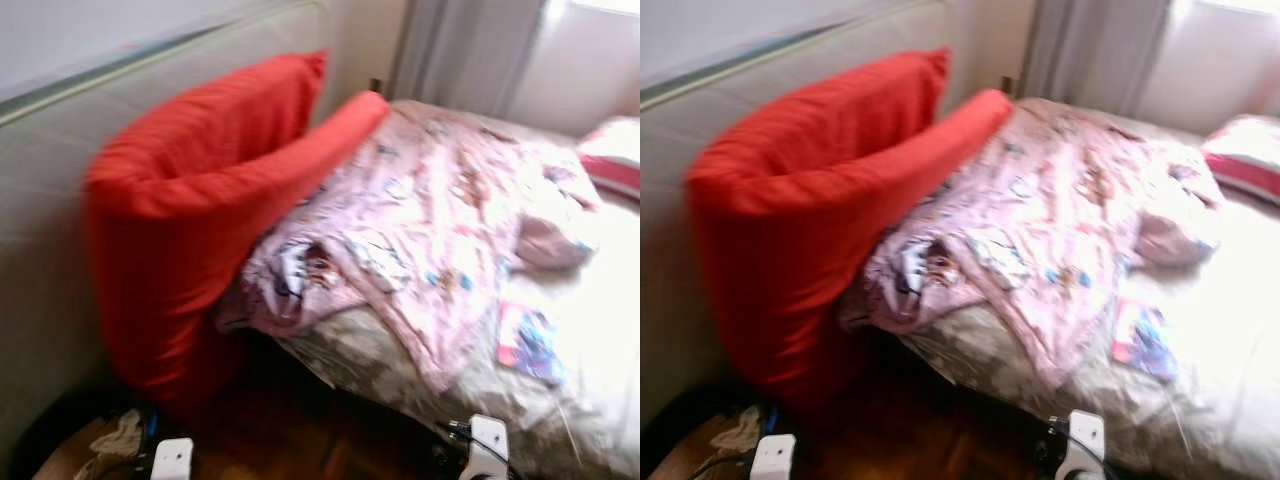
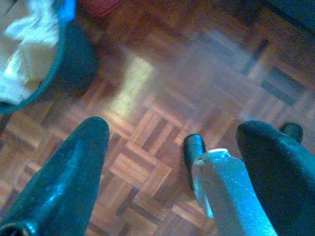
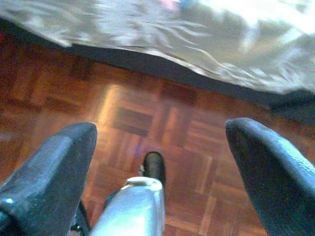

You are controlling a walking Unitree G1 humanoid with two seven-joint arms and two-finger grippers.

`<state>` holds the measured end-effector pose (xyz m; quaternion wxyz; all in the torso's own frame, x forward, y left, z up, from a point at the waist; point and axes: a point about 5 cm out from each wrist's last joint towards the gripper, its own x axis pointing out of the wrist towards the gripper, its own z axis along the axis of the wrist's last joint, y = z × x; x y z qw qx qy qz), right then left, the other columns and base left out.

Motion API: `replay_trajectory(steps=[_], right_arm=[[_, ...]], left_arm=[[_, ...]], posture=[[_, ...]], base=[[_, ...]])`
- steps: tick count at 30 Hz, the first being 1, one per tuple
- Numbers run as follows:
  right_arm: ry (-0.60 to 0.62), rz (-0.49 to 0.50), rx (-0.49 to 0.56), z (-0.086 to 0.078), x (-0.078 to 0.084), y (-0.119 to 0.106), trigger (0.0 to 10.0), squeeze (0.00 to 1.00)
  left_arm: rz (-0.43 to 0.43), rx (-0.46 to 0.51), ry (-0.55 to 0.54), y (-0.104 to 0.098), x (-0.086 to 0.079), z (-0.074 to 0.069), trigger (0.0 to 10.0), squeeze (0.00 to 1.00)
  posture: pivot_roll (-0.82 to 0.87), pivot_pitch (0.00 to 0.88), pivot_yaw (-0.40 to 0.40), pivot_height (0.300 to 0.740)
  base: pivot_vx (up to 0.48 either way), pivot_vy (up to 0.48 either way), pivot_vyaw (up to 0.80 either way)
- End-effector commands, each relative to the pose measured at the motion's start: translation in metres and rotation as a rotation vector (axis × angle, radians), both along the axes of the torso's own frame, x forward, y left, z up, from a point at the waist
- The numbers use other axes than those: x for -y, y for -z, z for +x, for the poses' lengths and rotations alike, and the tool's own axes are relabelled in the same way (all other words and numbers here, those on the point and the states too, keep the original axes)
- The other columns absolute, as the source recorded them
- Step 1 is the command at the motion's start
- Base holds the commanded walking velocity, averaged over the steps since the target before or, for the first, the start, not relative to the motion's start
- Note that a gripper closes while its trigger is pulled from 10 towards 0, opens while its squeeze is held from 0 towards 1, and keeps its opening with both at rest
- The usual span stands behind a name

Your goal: Clean up the room

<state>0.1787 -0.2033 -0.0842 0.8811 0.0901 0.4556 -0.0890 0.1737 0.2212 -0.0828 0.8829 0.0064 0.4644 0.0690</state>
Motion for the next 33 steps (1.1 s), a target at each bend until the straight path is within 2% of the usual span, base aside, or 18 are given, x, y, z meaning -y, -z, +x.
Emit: replay_trajectory(steps=[1,30,33], right_arm=[[-0.001,-0.003,-0.004,-0.0005,0.0003,0.0002,10.0,0.00],[0.000,-0.007,-0.004,-0.0010,0.0022,0.0001,10.0,0.00],[0.005,-0.008,0.001,-0.0006,0.0023,-0.0001,10.0,0.00]], left_arm=[[-0.011,-0.011,-0.010,0.0026,0.0030,-0.0043,10.0,0.00],[-0.025,-0.005,-0.011,0.0029,0.0050,-0.0043,10.0,0.00],[-0.023,-0.005,-0.010,0.0028,0.0050,-0.0041,10.0,0.00]], posture=[[0.03,0.000,-0.013,0.740],[0.02,0.000,-0.010,0.740],[0.02,0.000,-0.010,0.740]], base=[[0.000,0.000,-0.71],[0.000,0.000,-0.69],[0.000,-0.399,-0.22]])
